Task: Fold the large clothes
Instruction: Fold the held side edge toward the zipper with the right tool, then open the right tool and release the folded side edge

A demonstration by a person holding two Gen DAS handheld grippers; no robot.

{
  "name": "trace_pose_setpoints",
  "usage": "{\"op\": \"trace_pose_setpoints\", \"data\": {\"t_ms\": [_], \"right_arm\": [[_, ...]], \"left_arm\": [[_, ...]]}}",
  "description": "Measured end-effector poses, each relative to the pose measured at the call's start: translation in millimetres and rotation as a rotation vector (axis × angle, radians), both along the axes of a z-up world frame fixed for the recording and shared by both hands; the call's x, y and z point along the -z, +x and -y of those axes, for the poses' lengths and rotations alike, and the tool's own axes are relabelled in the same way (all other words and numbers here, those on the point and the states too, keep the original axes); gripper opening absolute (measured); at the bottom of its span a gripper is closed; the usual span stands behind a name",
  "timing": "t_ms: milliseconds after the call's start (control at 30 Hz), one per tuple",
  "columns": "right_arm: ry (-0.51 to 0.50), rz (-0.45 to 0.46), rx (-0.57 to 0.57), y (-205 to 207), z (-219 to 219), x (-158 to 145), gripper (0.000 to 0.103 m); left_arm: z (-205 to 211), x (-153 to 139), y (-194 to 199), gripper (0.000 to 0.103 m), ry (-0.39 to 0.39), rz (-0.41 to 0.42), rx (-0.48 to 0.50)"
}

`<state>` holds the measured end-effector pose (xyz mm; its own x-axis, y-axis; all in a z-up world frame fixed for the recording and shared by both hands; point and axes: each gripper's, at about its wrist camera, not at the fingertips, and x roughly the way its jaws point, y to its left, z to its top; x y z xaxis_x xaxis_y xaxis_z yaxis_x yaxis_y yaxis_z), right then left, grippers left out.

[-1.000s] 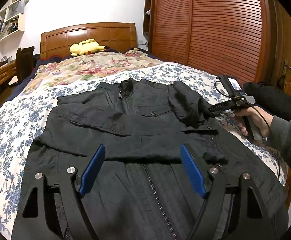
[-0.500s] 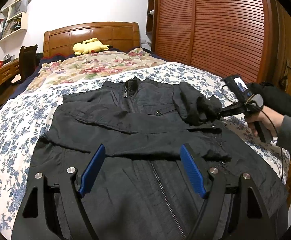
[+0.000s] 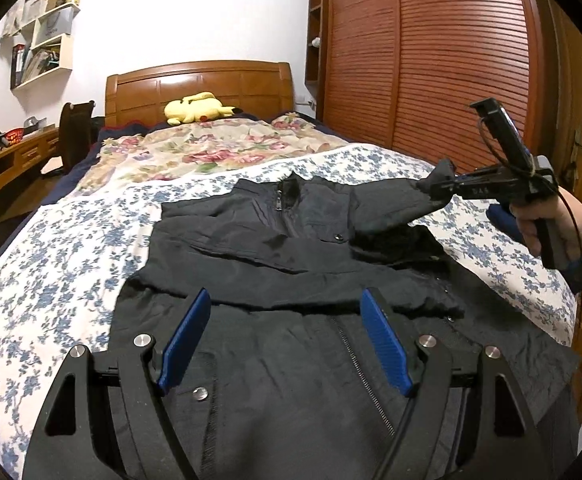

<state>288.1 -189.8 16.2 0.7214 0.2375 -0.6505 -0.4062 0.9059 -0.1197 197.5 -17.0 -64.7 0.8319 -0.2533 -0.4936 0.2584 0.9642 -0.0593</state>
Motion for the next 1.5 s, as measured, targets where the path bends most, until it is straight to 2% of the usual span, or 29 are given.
{"op": "trace_pose_setpoints", "data": {"t_ms": [300,533,800,1100,1233,1367,1500], "right_arm": [[0.033,0.073,-0.160,-55.7,-32.2,-31.5,0.013],[0.030,0.073,-0.241,-82.5,-42.4,-28.2,0.013],[0.032,0.044,-0.267,-92.2,-39.5,-23.7,0.013],[-0.001,0.095,-0.332,-99.5,-54.2,-32.7,0.014],[0.009,0.082,-0.338,-95.2,-60.7,-30.7,0.014],[0.040,0.052,-0.351,-92.7,-61.4,-22.9,0.033],[0.033,0.062,-0.369,-94.0,-62.3,-21.3,0.037]], "left_arm": [[-22.6,-5.3,-11.1,0.078,-0.007,0.017,-0.032],[-38.2,-8.9,-13.9,0.078,-0.023,0.027,-0.056],[-39.4,-8.1,-11.9,0.078,-0.021,0.023,-0.062],[-39.4,-7.2,-9.6,0.078,-0.014,0.021,-0.068],[-45.6,-6.4,-9.9,0.078,-0.031,0.018,-0.080],[-47.6,-6.0,-10.8,0.078,-0.025,0.016,-0.083],[-50.1,-6.4,-12.6,0.078,-0.025,0.019,-0.084]]}}
